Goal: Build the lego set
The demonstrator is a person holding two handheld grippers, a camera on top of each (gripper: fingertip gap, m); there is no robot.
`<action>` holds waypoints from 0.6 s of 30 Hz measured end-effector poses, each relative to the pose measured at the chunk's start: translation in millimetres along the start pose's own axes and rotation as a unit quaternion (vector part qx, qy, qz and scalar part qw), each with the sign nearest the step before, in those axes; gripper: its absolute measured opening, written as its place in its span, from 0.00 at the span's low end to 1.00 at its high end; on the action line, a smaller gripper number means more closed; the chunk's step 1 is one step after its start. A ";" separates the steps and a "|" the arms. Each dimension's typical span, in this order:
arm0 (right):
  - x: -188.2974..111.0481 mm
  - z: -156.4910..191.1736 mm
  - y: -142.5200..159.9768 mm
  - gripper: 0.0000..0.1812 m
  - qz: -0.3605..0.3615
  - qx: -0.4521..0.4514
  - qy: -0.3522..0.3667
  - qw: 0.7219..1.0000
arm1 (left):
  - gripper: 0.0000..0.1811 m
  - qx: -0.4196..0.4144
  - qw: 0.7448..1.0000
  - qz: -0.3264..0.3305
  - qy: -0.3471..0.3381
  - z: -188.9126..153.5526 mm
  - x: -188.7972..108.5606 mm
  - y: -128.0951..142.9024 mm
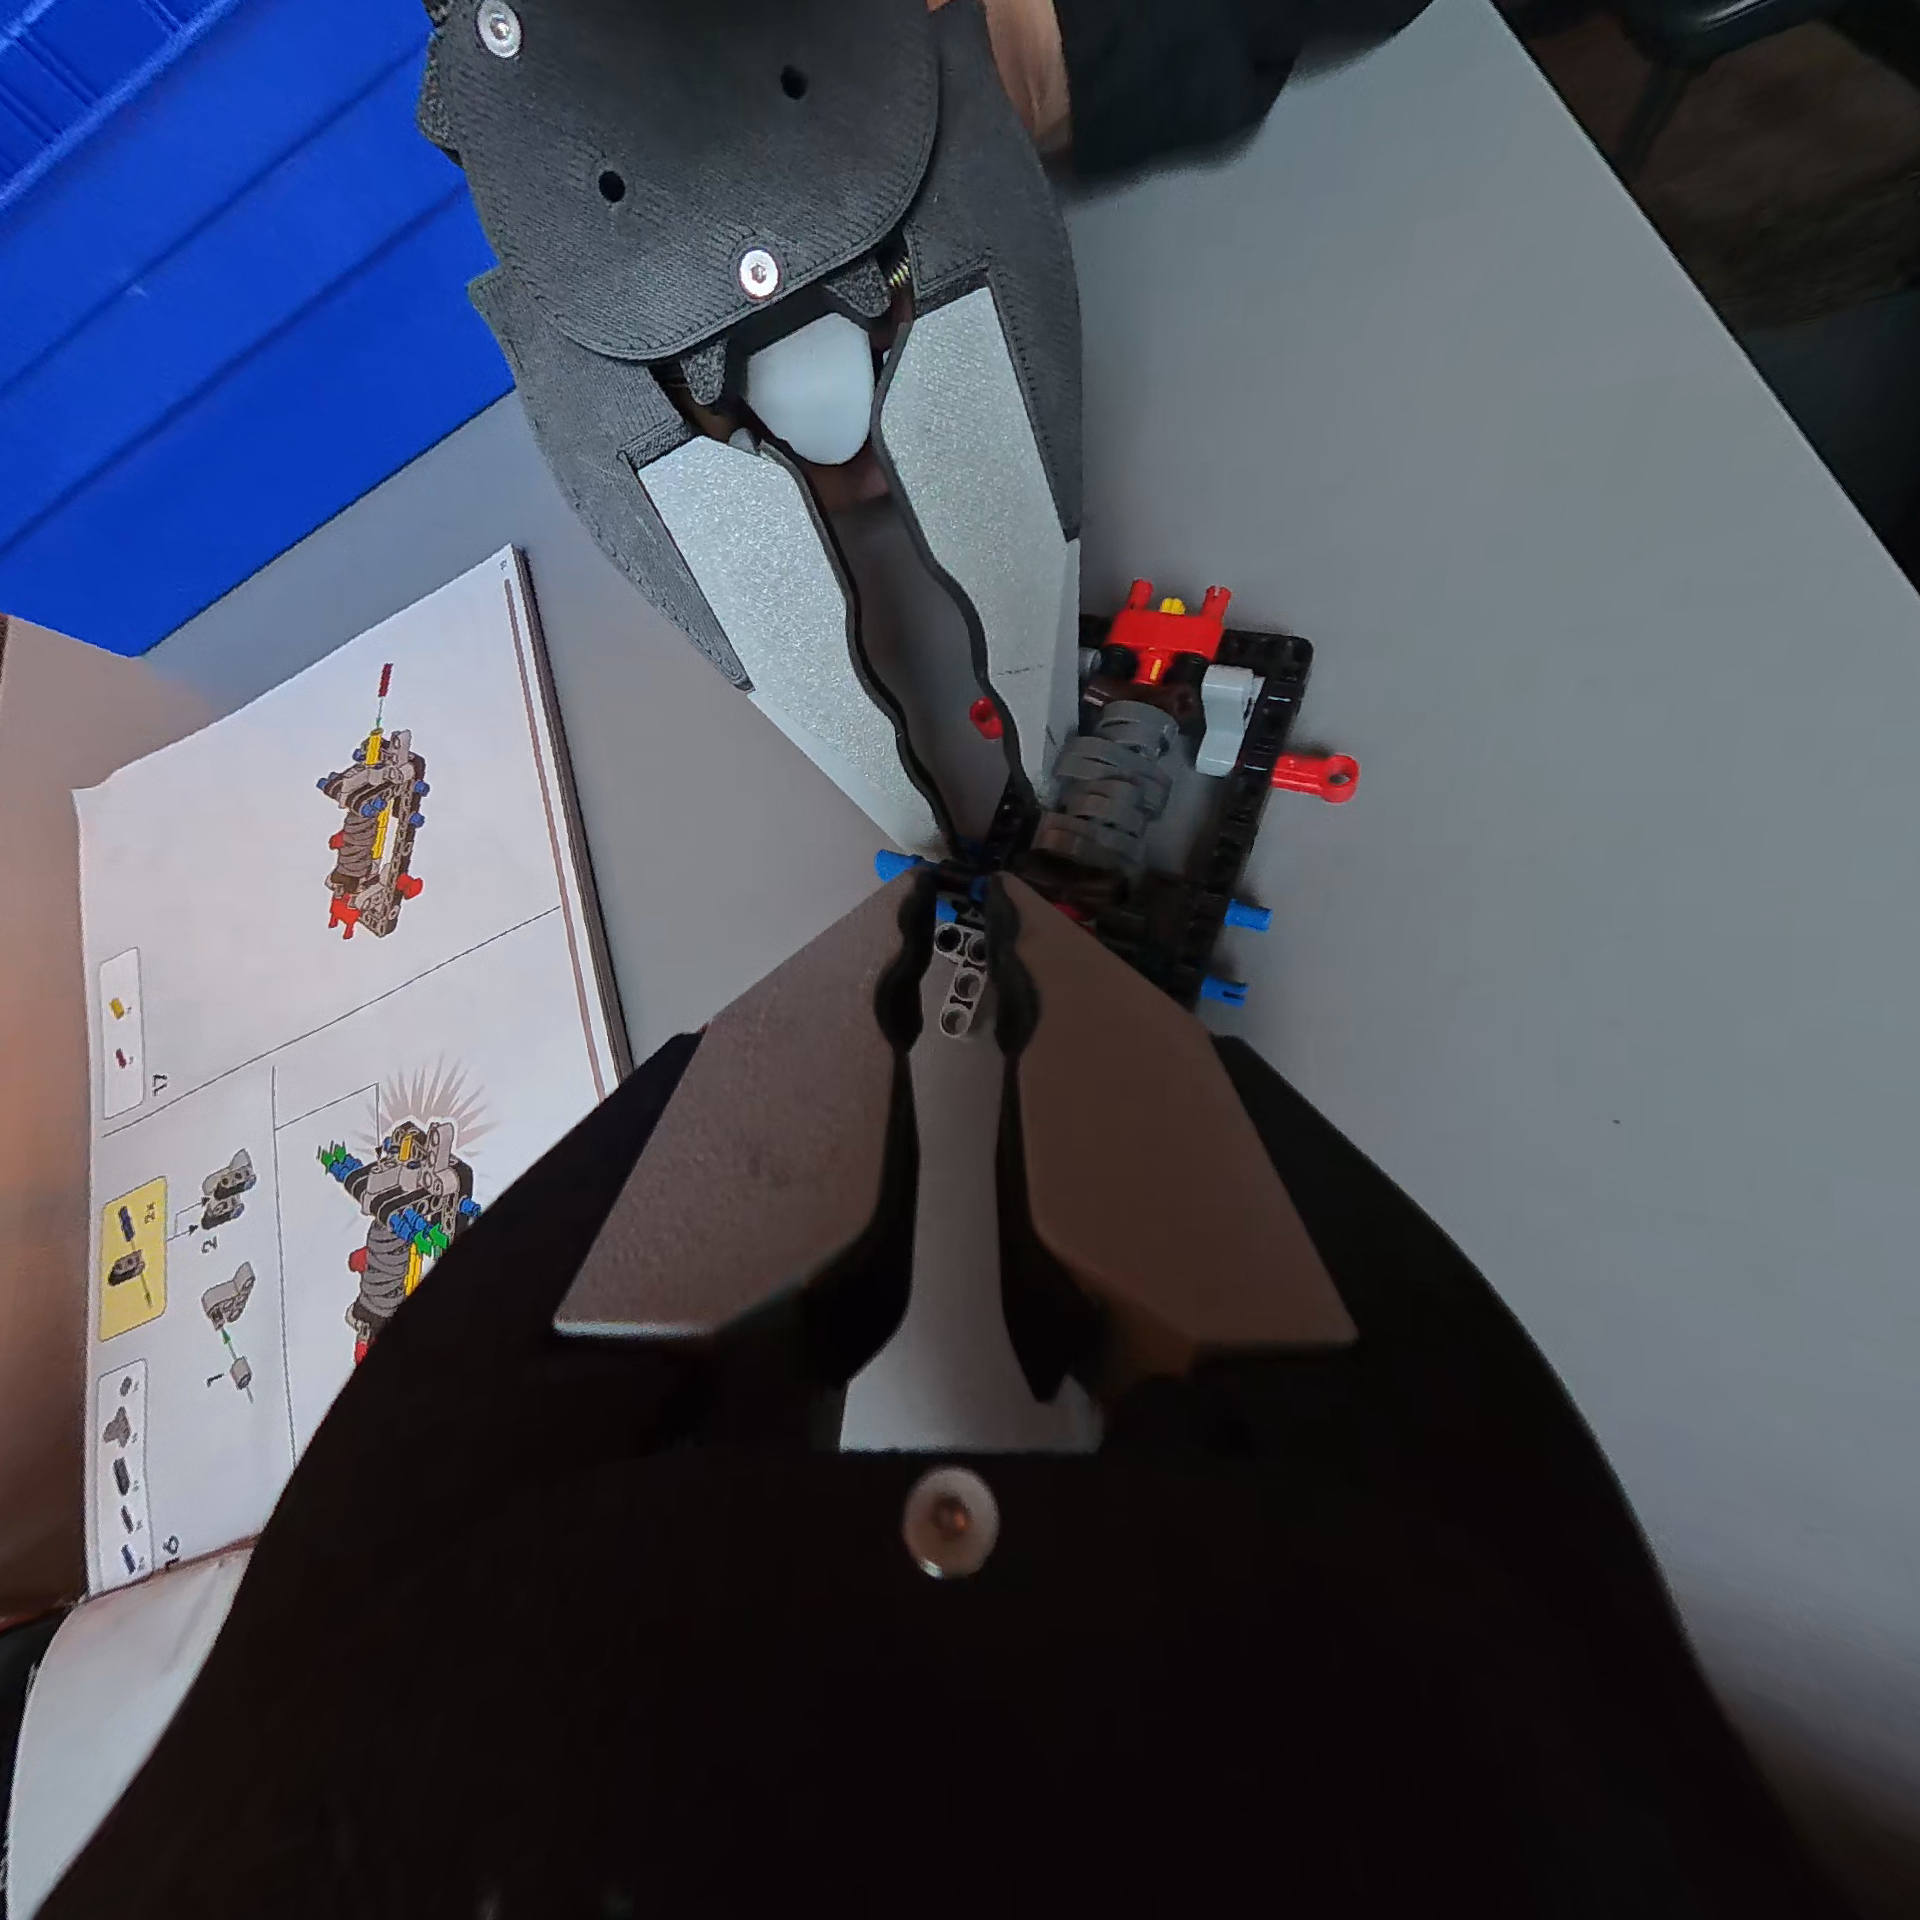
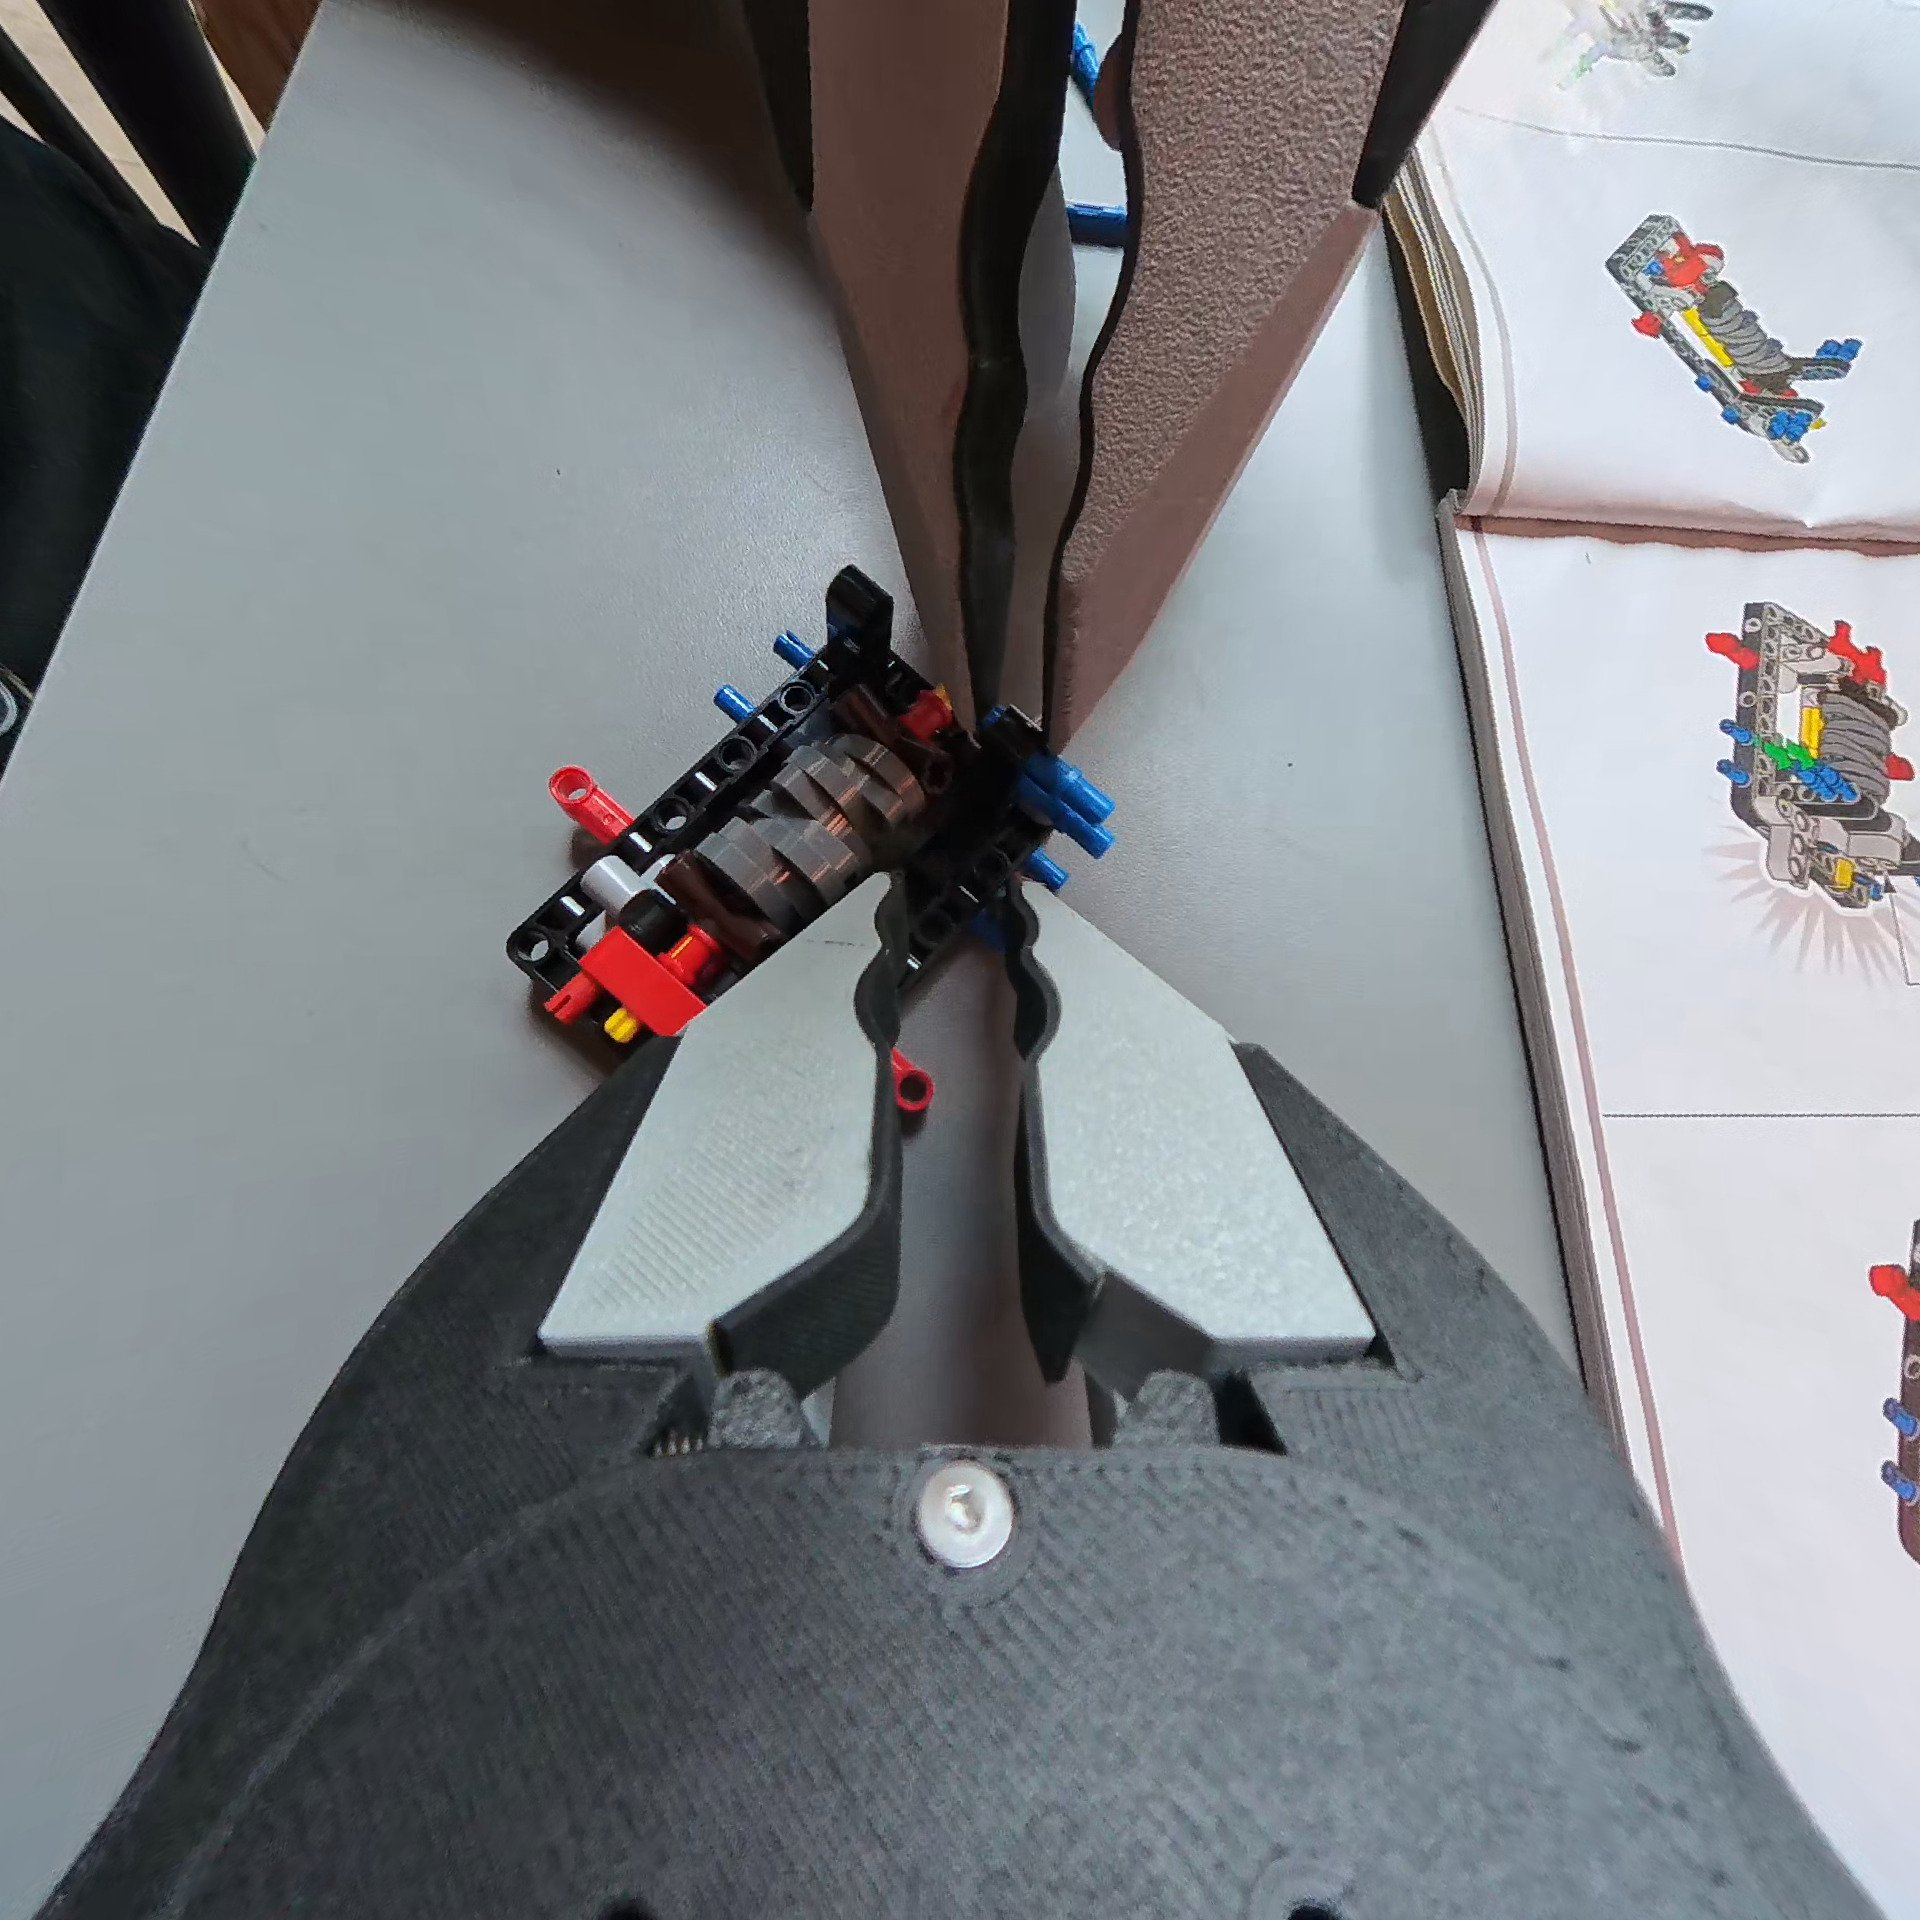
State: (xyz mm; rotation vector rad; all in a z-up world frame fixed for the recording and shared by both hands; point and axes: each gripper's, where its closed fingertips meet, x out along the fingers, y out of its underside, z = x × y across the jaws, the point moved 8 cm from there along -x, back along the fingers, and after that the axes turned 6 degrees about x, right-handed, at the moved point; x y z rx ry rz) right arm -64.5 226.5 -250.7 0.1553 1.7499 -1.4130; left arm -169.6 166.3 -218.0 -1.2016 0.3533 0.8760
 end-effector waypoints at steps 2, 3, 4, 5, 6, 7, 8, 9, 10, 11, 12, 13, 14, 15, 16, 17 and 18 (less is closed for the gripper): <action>0.0 -0.1 -0.2 0.08 0.001 -0.001 0.003 1.000 | 0.04 -0.002 1.000 0.004 -0.007 -0.4 0.2 -0.2; 0.1 0.0 -0.3 0.08 0.001 -0.001 0.004 1.000 | 0.04 -0.001 1.000 0.005 -0.011 -0.7 0.2 -0.3; 0.1 -0.1 -0.4 0.08 0.002 -0.002 0.005 1.000 | 0.04 0.001 1.000 0.007 -0.016 -1.2 0.2 -0.3; 0.1 -0.1 -0.5 0.08 0.002 -0.001 0.005 1.000 | 0.04 0.002 1.000 0.007 -0.020 -1.8 0.1 -0.3; 0.2 -0.2 -0.5 0.08 0.002 -0.001 0.006 1.000 | 0.04 0.002 1.000 0.008 -0.025 -2.3 0.1 -0.2; 0.2 -0.3 -0.7 0.08 0.002 -0.001 0.007 1.000 | 0.04 0.002 1.000 0.009 -0.029 -2.8 0.0 -0.1; 0.2 -0.4 -0.7 0.08 0.002 0.000 0.008 1.000 | 0.04 0.002 0.999 0.009 -0.035 -3.4 -0.1 0.0; 0.2 -0.6 -0.6 0.08 0.002 0.002 0.009 1.000 | 0.04 0.002 0.999 0.010 -0.041 -3.9 -0.1 0.1; -0.1 -1.0 -0.4 0.08 0.001 0.005 0.009 1.000 | 0.04 0.001 0.999 0.011 -0.047 -4.5 0.0 0.1; -0.5 -1.5 -0.2 0.08 0.001 0.007 0.012 1.000 | 0.04 -0.001 0.998 0.012 -0.054 -4.5 0.2 0.5; -1.6 -2.8 0.4 0.09 0.002 0.010 0.017 1.000 | 0.00 0.001 0.998 0.017 -0.067 -4.2 -0.7 1.4; -2.5 -3.6 0.7 0.08 -0.001 0.010 0.021 1.000 | 0.00 0.003 0.997 0.024 -0.070 -5.1 0.1 3.3; -2.3 -3.1 0.8 0.08 -0.004 0.008 0.018 1.000 | 0.00 0.002 0.998 0.028 -0.062 -7.6 2.7 5.2; -1.5 -2.1 0.9 0.09 -0.001 0.007 0.012 1.000 | 0.00 0.005 0.998 0.033 -0.055 -10.5 5.7 7.1; -0.9 -1.9 0.6 0.09 0.001 0.009 0.009 1.000 | 0.00 0.005 0.998 0.040 -0.054 -12.2 8.0 9.2; -0.8 -2.3 0.6 0.09 0.001 0.012 0.009 1.000 | 0.00 -0.003 0.998 0.037 -0.055 -11.9 7.8 9.0; -1.0 -2.9 0.8 0.08 -0.001 0.013 0.011 1.000 | 0.00 -0.010 0.998 0.035 -0.055 -10.7 6.8 9.1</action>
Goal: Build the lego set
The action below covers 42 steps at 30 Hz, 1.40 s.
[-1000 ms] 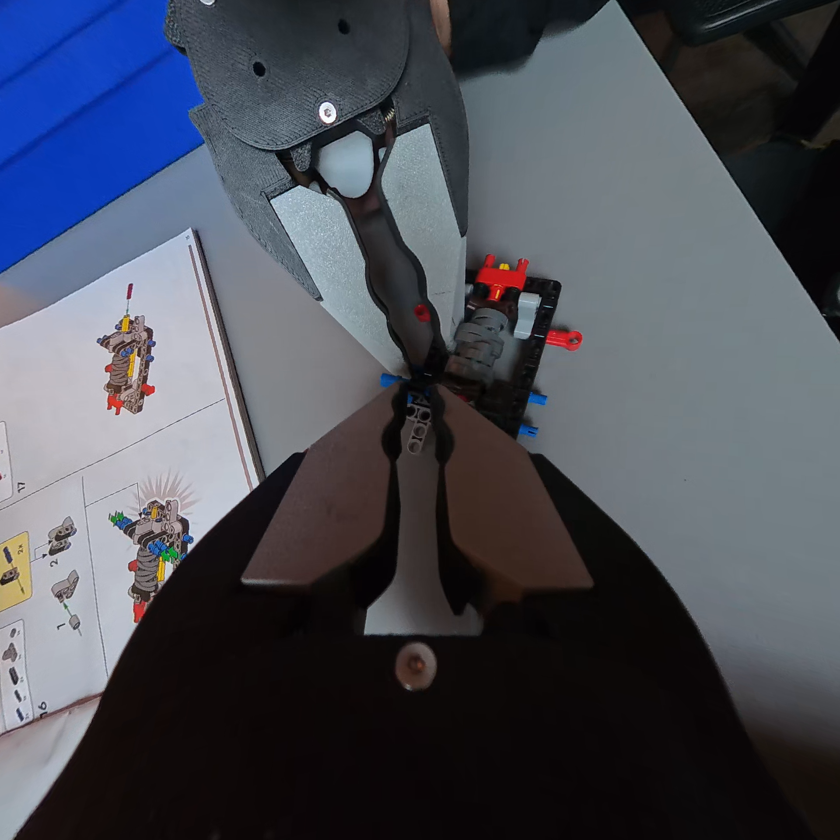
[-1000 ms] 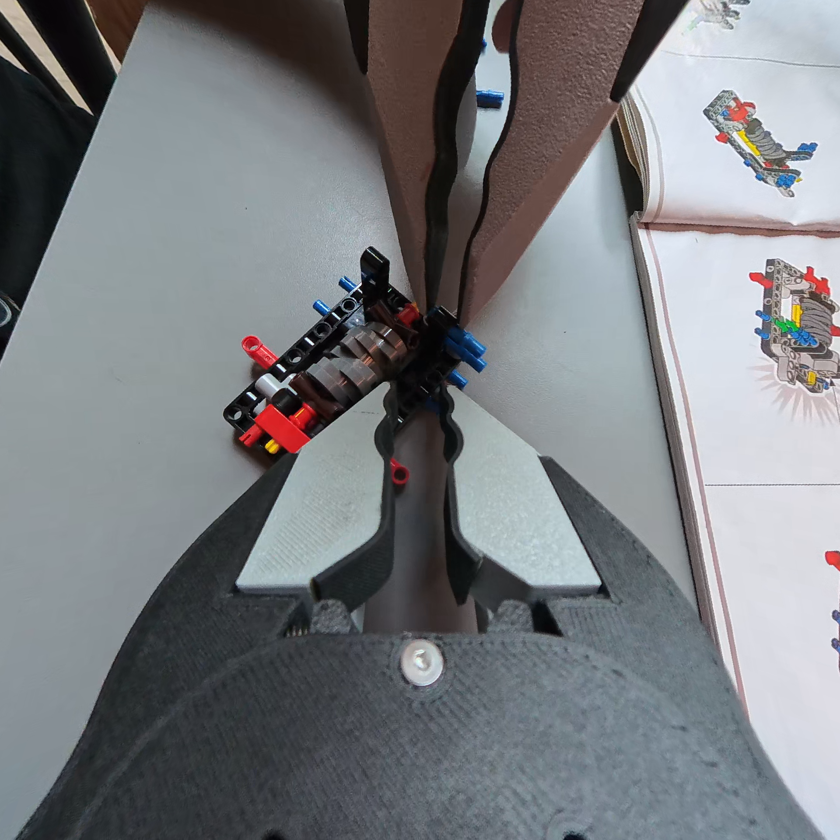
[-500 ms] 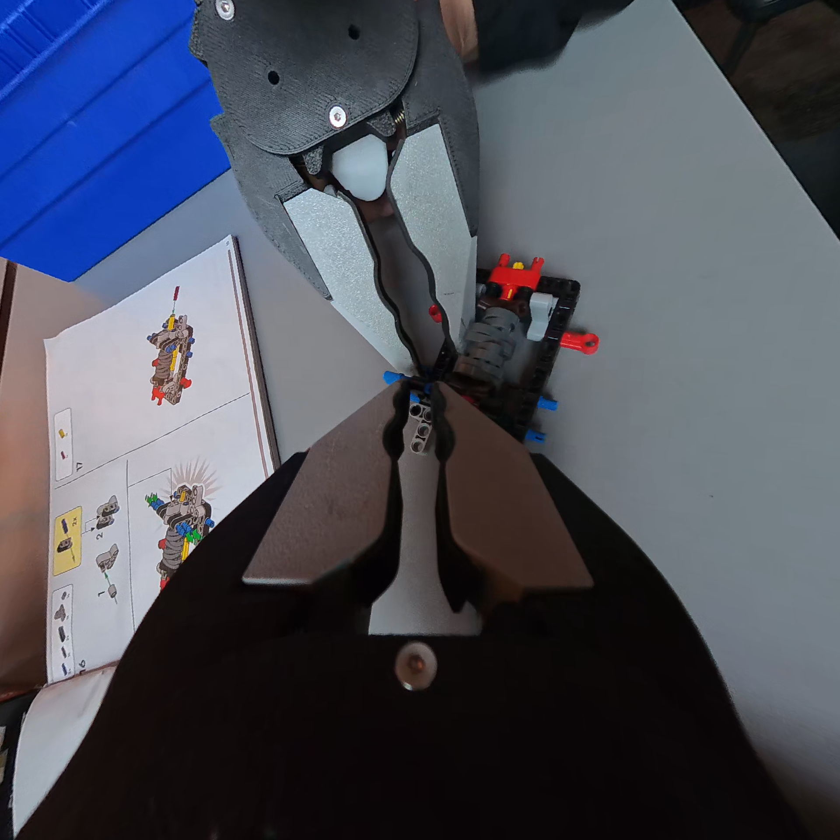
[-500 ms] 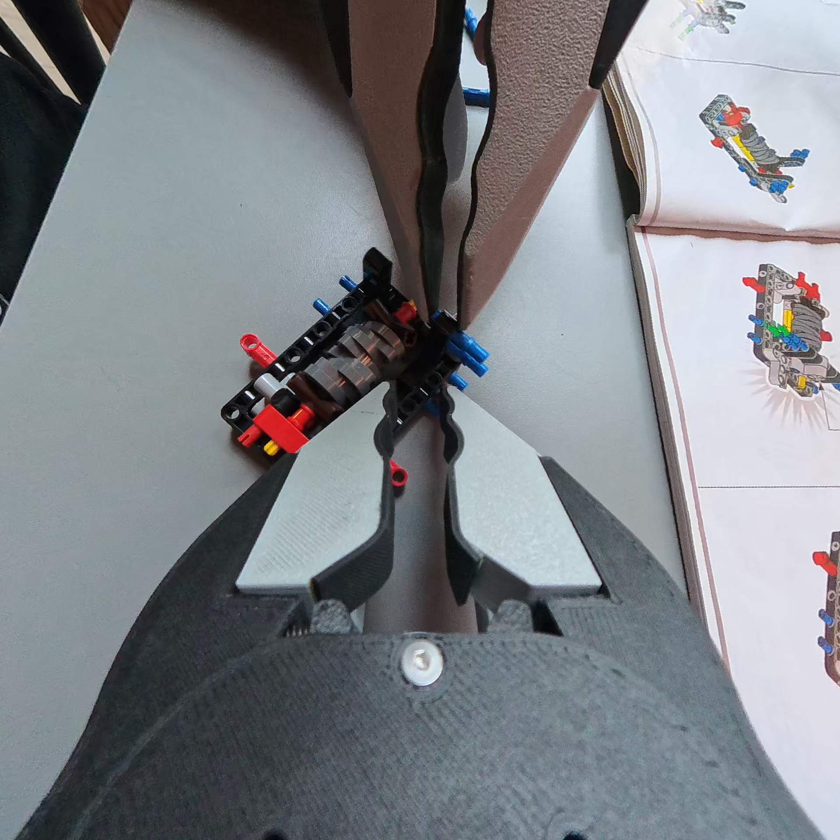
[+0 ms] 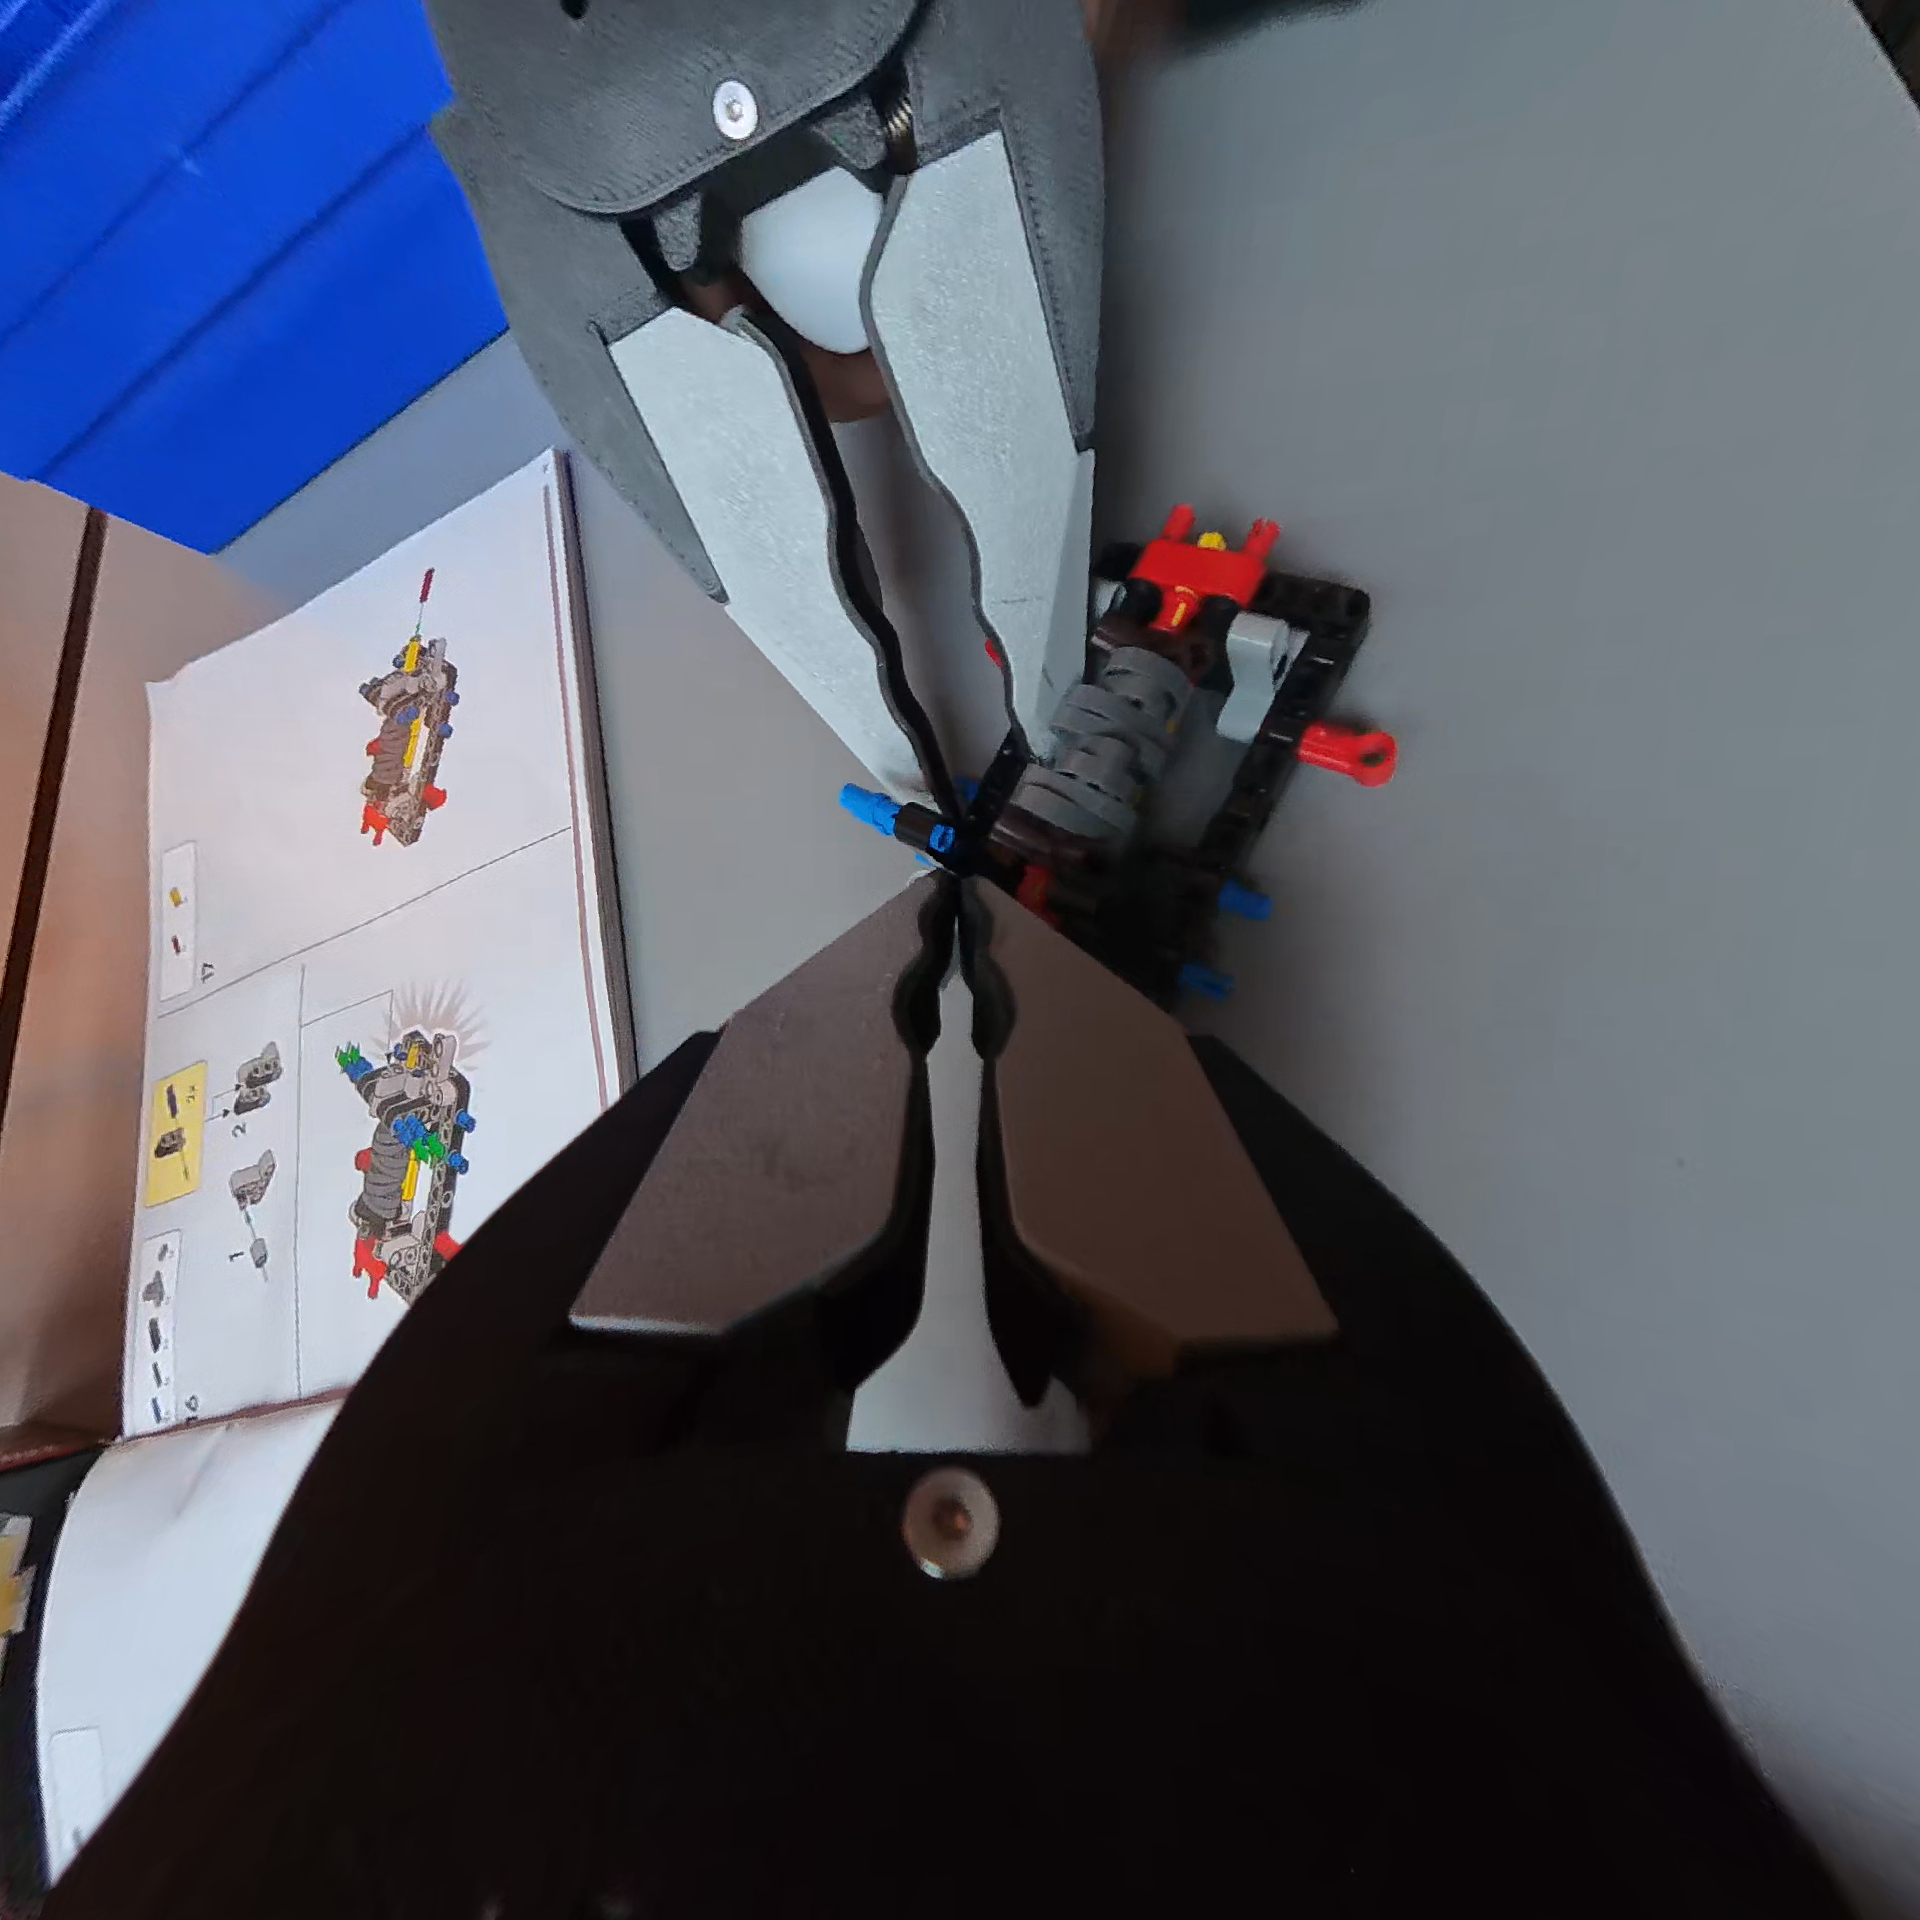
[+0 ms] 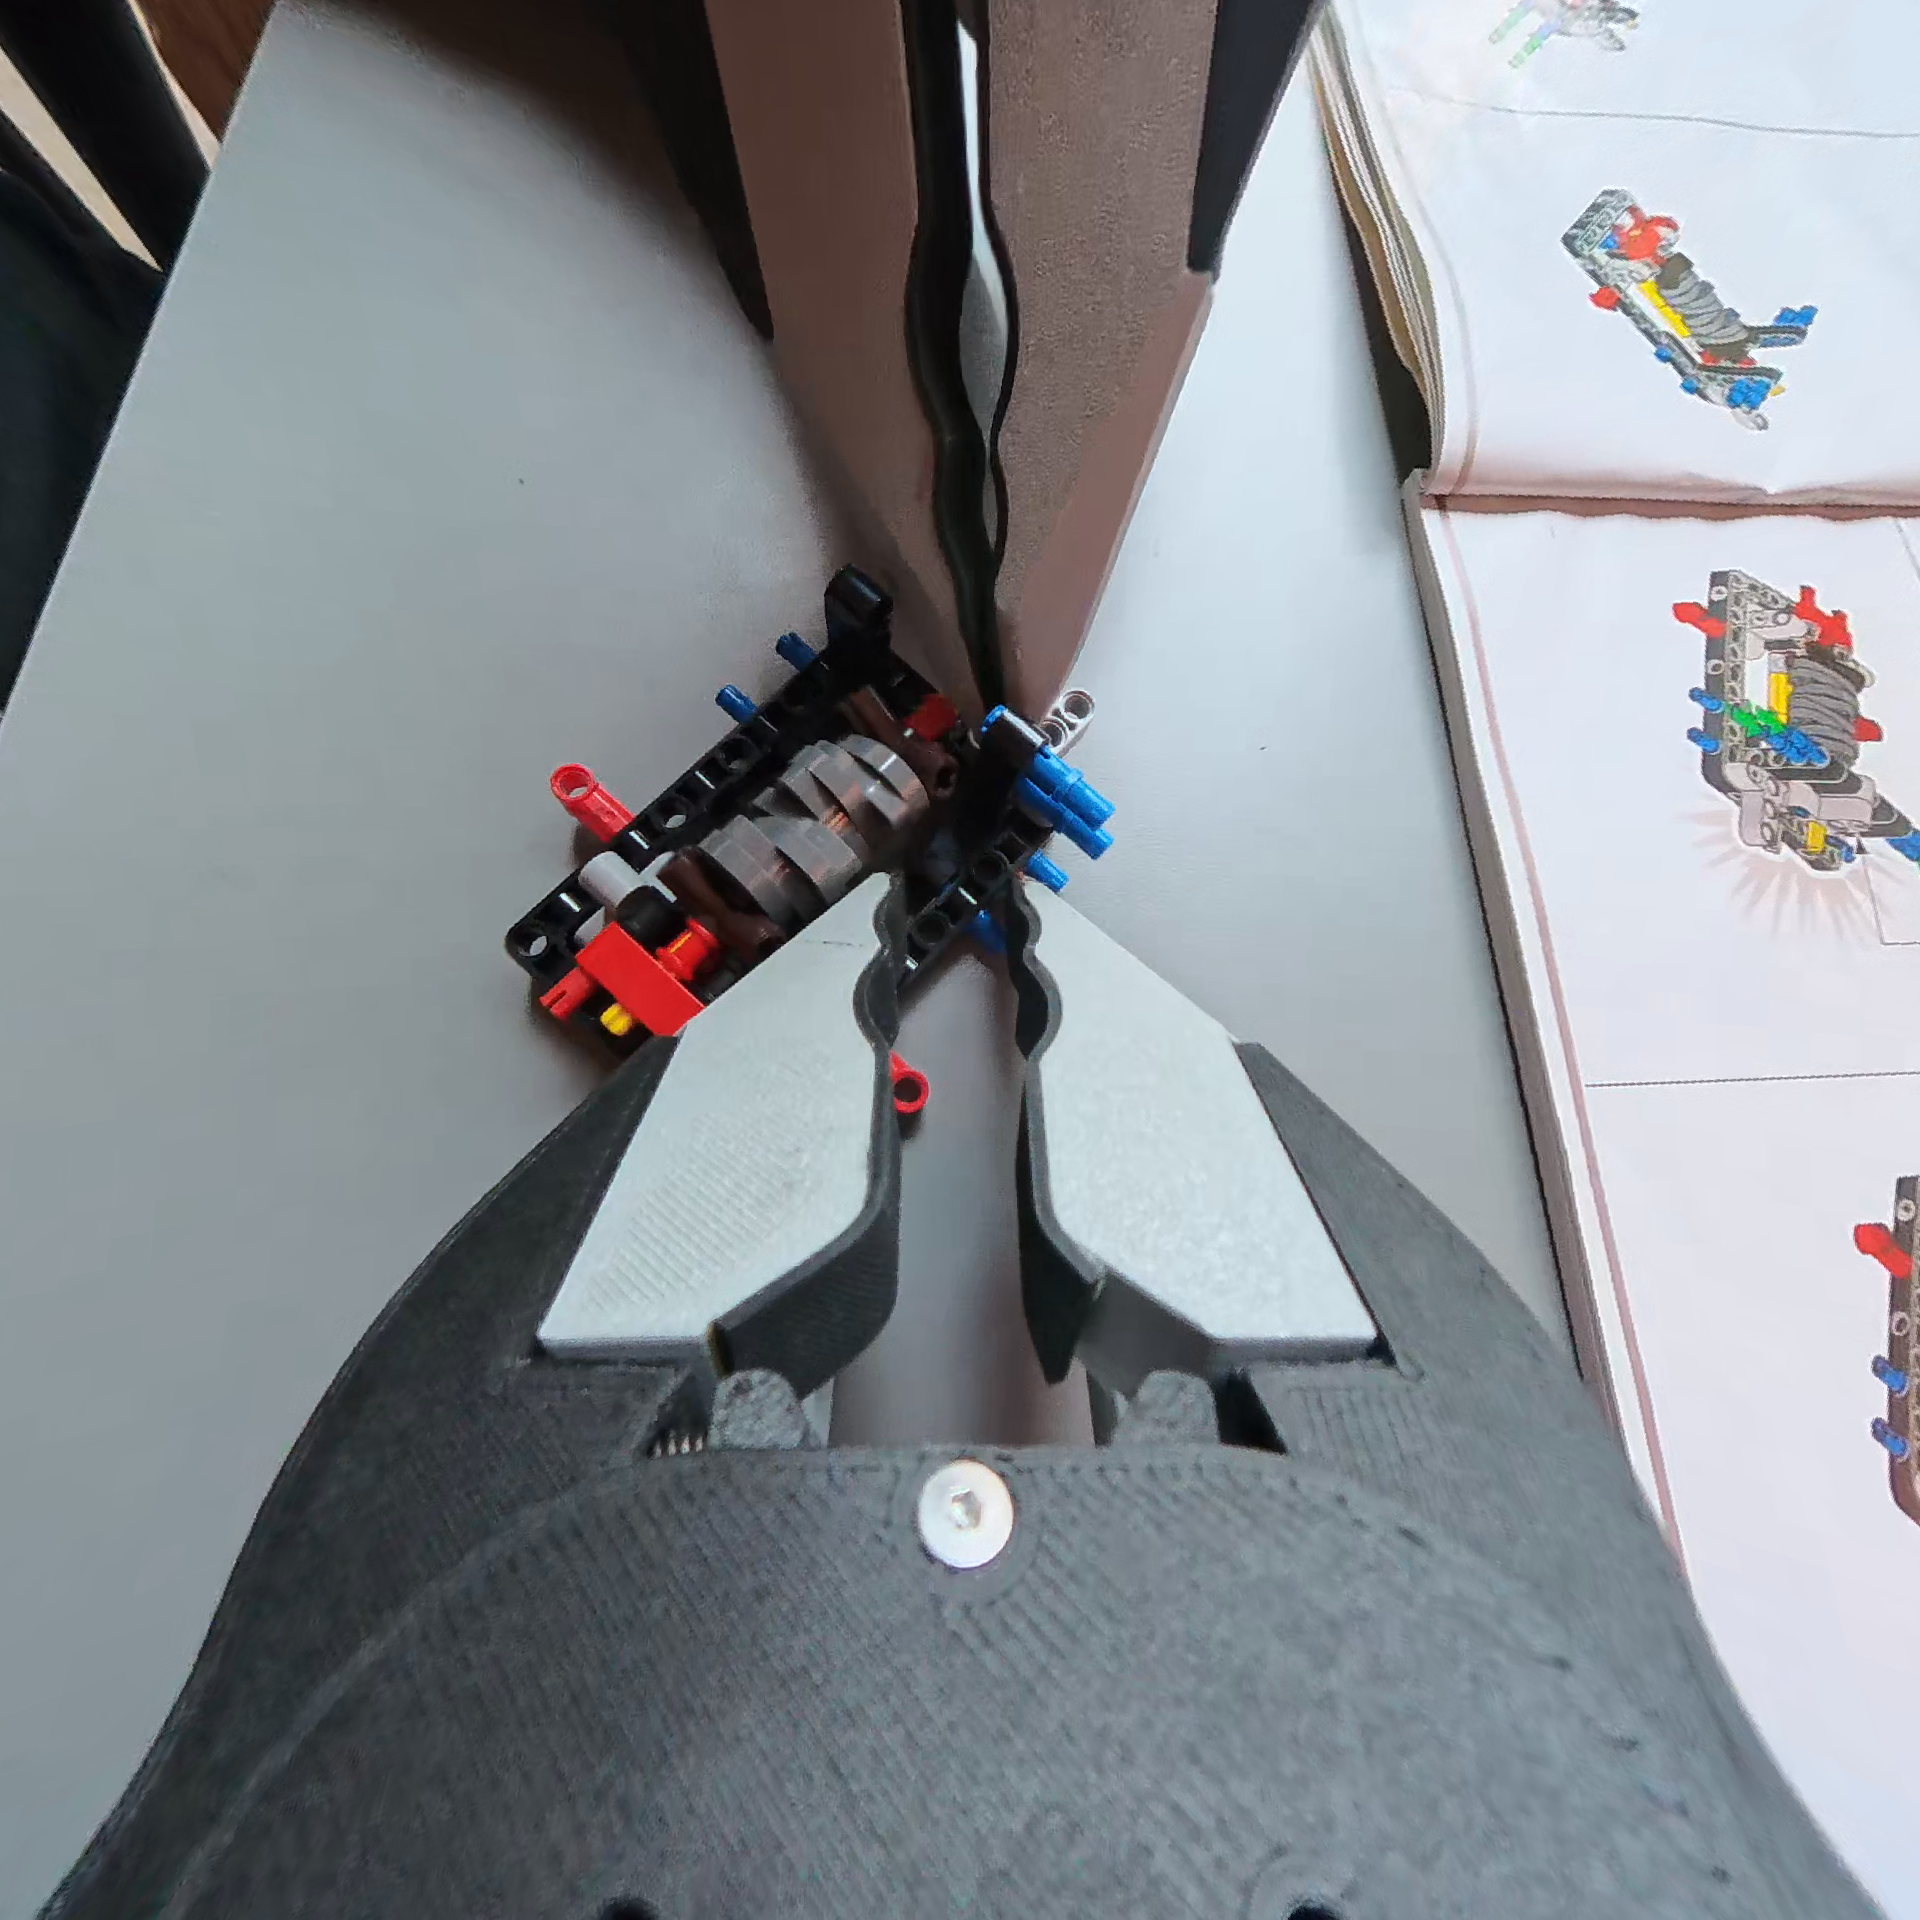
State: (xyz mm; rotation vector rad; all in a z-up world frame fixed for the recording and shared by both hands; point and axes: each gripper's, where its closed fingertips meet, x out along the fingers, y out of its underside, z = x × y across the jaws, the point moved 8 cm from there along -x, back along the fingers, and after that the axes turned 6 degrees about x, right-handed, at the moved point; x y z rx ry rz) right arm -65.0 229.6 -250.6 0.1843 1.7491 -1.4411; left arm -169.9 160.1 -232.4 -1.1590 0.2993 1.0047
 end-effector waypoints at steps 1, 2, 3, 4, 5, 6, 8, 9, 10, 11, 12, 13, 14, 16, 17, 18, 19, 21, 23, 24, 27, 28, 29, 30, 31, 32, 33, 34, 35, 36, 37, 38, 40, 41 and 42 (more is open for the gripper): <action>-0.1 -0.2 0.1 0.08 0.000 0.000 0.002 1.000 | 0.00 -0.003 1.000 -0.004 -0.003 1.8 -1.5 0.1; -0.3 -0.2 0.1 0.08 -0.001 -0.001 0.004 1.000 | 0.00 -0.003 1.000 -0.006 -0.009 3.9 -3.3 0.8; -0.5 0.0 0.3 0.08 -0.002 -0.002 0.006 1.000 | 0.00 -0.007 1.000 -0.002 -0.020 6.8 -5.3 2.4; -1.1 0.2 0.6 0.08 -0.002 -0.001 0.008 1.000 | 0.00 -0.014 0.999 0.004 -0.031 10.1 -7.6 4.3; -1.9 0.2 1.2 0.08 -0.003 0.000 0.011 1.000 | 0.00 -0.024 0.999 0.007 -0.043 13.6 -11.0 6.0; -3.0 -0.1 1.8 0.08 -0.005 0.004 0.015 1.000 | 0.00 -0.039 0.998 0.010 -0.051 16.9 -15.2 7.3; -5.1 -0.8 2.8 0.08 -0.010 0.012 0.028 0.999 | 0.00 -0.079 0.994 0.014 -0.071 23.6 -27.6 8.5; -5.8 -0.7 3.2 0.08 -0.011 0.014 0.032 0.999 | 0.00 -0.102 0.992 0.010 -0.077 25.6 -35.4 7.4; -6.5 -0.8 3.8 0.08 -0.012 0.016 0.037 0.999 | 0.01 -0.123 0.989 0.000 -0.078 25.9 -43.4 5.0; -7.2 -0.9 4.2 0.09 -0.012 0.019 0.044 0.999 | 0.06 -0.144 0.987 -0.011 -0.076 24.5 -50.9 2.4; -8.0 -1.0 4.6 0.09 -0.014 0.022 0.051 0.998 | 0.13 -0.166 0.983 -0.012 -0.072 21.6 -57.3 1.2; -9.3 -0.9 4.9 0.08 -0.017 0.024 0.059 0.998 | 0.18 -0.187 0.980 -0.004 -0.071 17.5 -62.8 1.5; -11.2 -0.7 5.0 0.08 -0.024 0.026 0.067 0.997 | 0.23 -0.206 0.976 0.004 -0.071 12.0 -67.5 2.1; -16.4 -0.7 4.9 0.08 -0.045 0.029 0.086 0.995 | 0.27 -0.225 0.972 -0.008 -0.072 -4.0 -74.9 0.9; -19.6 -1.1 4.8 0.09 -0.057 0.033 0.098 0.993 | 0.25 -0.225 0.971 -0.011 -0.085 -11.8 -78.1 1.7; -23.1 -1.5 4.5 0.09 -0.072 0.038 0.110 0.991 | 0.23 -0.223 0.969 -0.013 -0.105 -18.9 -80.6 4.1; -26.6 -1.8 4.5 0.09 -0.085 0.044 0.123 0.988 | 0.21 -0.220 0.968 -0.018 -0.117 -26.5 -82.0 6.8; -34.3 -2.5 5.6 0.09 -0.109 0.058 0.155 0.980 | 0.17 -0.227 0.965 -0.027 -0.125 -40.4 -82.1 14.7; -41.3 -1.4 8.6 0.09 -0.123 0.076 0.179 0.973 | 0.17 -0.249 0.960 -0.036 -0.126 -51.6 -78.4 24.9; -44.2 0.6 10.3 0.09 -0.127 0.086 0.184 0.971 | 0.16 -0.257 0.958 -0.034 -0.122 -57.1 -75.2 30.5; -50.9 8.6 14.6 0.09 -0.138 0.114 0.200 0.963 | 0.17 -0.257 0.960 -0.011 -0.112 -65.4 -72.2 38.4; -52.5 10.5 15.9 0.09 -0.139 0.123 0.212 0.960 | 0.16 -0.253 0.961 -0.013 -0.114 -65.8 -72.3 37.6; -53.5 11.8 17.0 0.08 -0.138 0.134 0.226 0.955 | 0.15 -0.253 0.960 -0.010 -0.117 -65.7 -72.1 37.9; -54.1 12.3 17.9 0.06 -0.135 0.150 0.242 0.949 | 0.16 -0.257 0.959 -0.003 -0.118 -65.0 -71.2 38.8; -53.8 13.3 17.5 0.05 -0.135 0.167 0.249 0.944 | 0.17 -0.261 0.958 0.002 -0.116 -64.6 -69.7 39.2; -52.4 15.5 14.7 0.05 -0.145 0.180 0.245 0.942 | 0.18 -0.264 0.958 -0.001 -0.108 -64.8 -67.7 37.5; -50.4 17.8 11.3 0.04 -0.155 0.192 0.240 0.939 | 0.18 -0.267 0.958 -0.006 -0.099 -64.7 -65.0 34.7; -48.0 19.3 8.0 0.04 -0.160 0.204 0.238 0.936 | 0.18 -0.270 0.958 -0.010 -0.093 -63.6 -61.6 31.4; -45.1 20.6 4.8 0.04 -0.160 0.214 0.238 0.934 | 0.18 -0.271 0.958 -0.011 -0.096 -61.0 -58.1 29.0; -42.0 21.2 1.2 0.05 -0.157 0.221 0.242 0.932 | 0.18 -0.272 0.956 -0.009 -0.106 -57.0 -54.3 27.2; -38.9 21.6 -2.6 0.05 -0.150 0.224 0.246 0.931 | 0.18 -0.267 0.957 -0.010 -0.108 -53.3 -49.8 24.2; -35.7 22.3 -7.5 0.05 -0.143 0.223 0.247 0.932 | 0.19 -0.261 0.959 -0.011 -0.109 -49.6 -45.2 21.4; -29.3 23.1 -16.5 0.05 -0.125 0.216 0.254 0.934 | 0.19 -0.243 0.965 -0.014 -0.101 -43.4 -35.7 15.3; -25.5 23.6 -20.7 0.05 -0.114 0.212 0.253 0.937 | 0.19 -0.236 0.967 -0.016 -0.098 -40.4 -31.5 12.5; -21.5 24.0 -24.0 0.05 -0.102 0.207 0.254 0.939 | 0.19 -0.229 0.969 -0.022 -0.094 -37.8 -28.1 9.8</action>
